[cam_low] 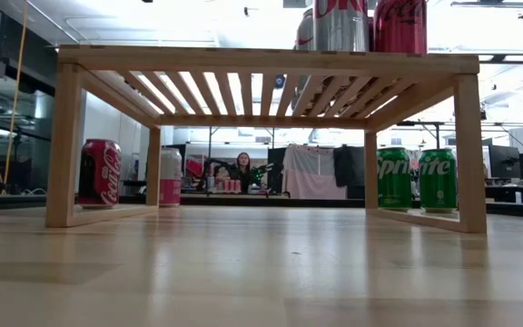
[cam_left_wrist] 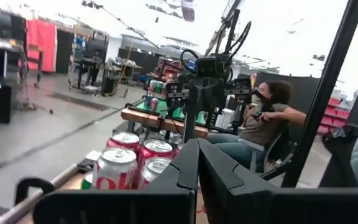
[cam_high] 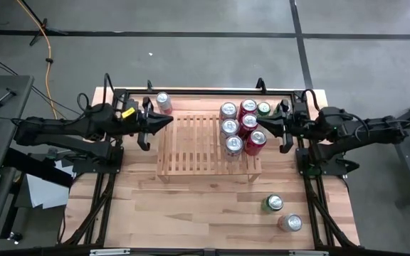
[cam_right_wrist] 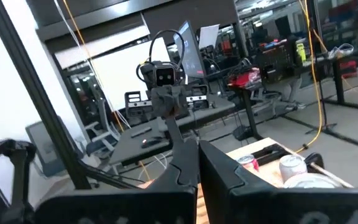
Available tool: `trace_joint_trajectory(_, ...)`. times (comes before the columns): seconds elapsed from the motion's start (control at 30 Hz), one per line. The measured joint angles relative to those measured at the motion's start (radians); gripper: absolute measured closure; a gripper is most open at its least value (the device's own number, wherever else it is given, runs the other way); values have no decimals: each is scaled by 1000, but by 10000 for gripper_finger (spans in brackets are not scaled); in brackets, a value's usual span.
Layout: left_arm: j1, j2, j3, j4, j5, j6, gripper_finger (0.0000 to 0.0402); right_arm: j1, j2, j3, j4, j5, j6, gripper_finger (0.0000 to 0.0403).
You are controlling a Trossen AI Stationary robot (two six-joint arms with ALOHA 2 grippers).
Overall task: Place canned beverage on shelf
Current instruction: Adjust the red soda cans on the shelf
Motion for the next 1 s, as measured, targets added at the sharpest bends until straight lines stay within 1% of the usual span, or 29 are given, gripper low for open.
trace_joint_trajectory(0.1, 0, -1, 0, -17, 0, -22, 401, 1, 0, 0, -2, 0, 8, 403)
trace_joint_trajectory(0.17, 0, 0, 0, -27, -3, -3, 401, 1, 0, 0, -6, 0, -31, 403)
trace_joint_trajectory(0.27, 4, 1, 0, -23, -69, 48, 401, 0, 0, 1, -5, 9, -115, 403)
trace_joint_trajectory(0.37, 6, 2, 0, -19, -117, 54, 401, 0, 2, 1, -4, 50, -120, 403)
trace_joint_trajectory(0.63, 5, -5, 0, -23, -117, 52, 401, 0, 3, 1, 3, 95, -115, 403)
trace_joint_trajectory(0.8, 7, -5, 0, -23, -151, 52, 401, 0, 8, 1, 6, 95, -115, 403)
trace_joint_trajectory(1.0, 6, -5, 0, -24, -156, 50, 401, 0, 8, 1, 5, 95, -115, 403)
